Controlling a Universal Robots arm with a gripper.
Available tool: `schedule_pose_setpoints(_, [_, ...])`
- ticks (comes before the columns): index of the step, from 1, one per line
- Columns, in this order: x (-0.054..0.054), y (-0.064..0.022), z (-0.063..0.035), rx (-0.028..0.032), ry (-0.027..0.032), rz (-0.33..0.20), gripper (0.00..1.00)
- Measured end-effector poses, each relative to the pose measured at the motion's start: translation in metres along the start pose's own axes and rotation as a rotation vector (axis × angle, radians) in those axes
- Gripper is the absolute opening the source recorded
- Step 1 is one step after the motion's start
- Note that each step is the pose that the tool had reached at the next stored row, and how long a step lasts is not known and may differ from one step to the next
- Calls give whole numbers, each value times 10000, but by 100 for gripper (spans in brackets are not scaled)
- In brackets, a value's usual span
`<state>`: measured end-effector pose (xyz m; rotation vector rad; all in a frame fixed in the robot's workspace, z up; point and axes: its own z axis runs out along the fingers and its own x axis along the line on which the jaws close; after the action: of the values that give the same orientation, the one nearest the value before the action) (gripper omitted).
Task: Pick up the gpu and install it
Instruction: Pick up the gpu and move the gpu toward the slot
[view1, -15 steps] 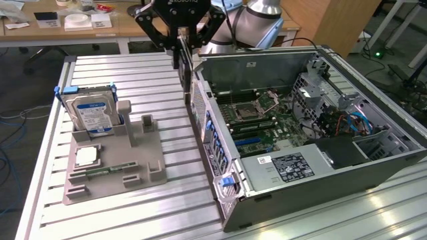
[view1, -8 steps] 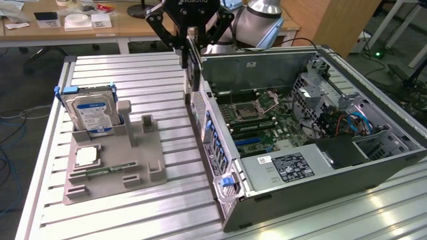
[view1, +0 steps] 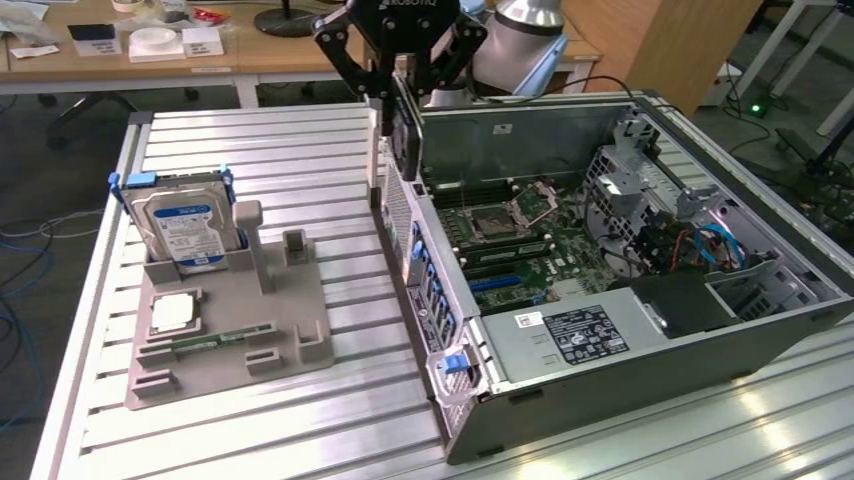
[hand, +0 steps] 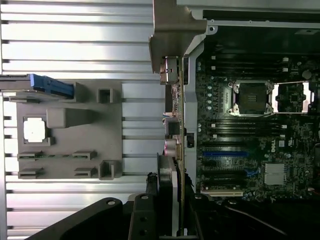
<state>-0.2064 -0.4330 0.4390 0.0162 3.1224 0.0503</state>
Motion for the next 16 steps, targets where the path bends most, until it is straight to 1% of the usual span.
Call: schedule_pose_setpoints(16, [-341, 3, 8, 0, 0, 0, 28])
